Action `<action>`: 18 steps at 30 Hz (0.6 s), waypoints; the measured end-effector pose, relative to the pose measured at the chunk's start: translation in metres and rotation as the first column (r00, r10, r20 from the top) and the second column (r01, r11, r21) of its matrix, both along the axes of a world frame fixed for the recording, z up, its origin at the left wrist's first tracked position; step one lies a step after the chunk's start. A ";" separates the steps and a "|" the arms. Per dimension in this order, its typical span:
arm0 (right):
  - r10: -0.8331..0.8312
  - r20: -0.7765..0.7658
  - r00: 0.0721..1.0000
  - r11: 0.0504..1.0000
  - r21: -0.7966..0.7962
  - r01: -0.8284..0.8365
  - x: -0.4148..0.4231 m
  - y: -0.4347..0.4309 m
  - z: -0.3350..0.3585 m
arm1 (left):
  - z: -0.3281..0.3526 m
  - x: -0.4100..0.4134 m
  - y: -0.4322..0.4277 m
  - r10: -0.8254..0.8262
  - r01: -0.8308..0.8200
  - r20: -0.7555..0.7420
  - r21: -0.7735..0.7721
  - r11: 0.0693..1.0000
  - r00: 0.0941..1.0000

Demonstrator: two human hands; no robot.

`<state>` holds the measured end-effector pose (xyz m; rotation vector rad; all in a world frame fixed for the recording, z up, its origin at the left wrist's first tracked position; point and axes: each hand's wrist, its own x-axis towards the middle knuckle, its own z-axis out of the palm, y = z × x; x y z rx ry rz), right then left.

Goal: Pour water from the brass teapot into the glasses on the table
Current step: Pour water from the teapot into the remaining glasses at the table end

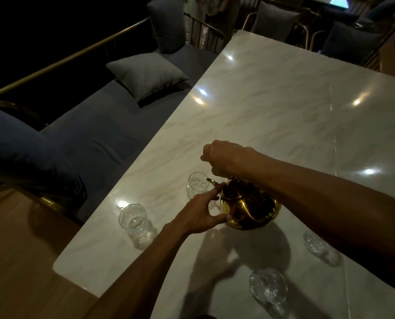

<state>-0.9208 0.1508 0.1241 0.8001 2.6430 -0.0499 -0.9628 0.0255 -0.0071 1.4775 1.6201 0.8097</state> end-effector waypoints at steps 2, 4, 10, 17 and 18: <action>-0.004 -0.009 1.000 1.000 0.006 0.004 0.003 -0.001 0.000 | 0.001 0.001 -0.001 -0.010 0.010 -0.007 -0.005 1.000 1.000; -0.012 -0.026 1.000 1.000 0.012 0.012 0.006 -0.003 0.002 | 0.003 0.001 -0.001 -0.014 0.014 -0.016 -0.001 1.000 1.000; -0.118 -0.126 0.985 0.993 -0.012 0.118 0.017 -0.016 0.012 | 0.010 -0.002 -0.007 -0.018 0.020 -0.074 0.027 0.999 0.997; -0.143 -0.308 0.941 0.988 -0.094 0.119 0.028 -0.050 0.023 | 0.017 -0.011 -0.035 0.058 -0.047 -0.119 0.096 0.994 0.991; -0.139 -0.319 0.937 0.988 -0.110 0.109 0.026 -0.056 0.024 | 0.017 -0.013 -0.041 0.078 -0.067 -0.121 0.094 0.993 0.990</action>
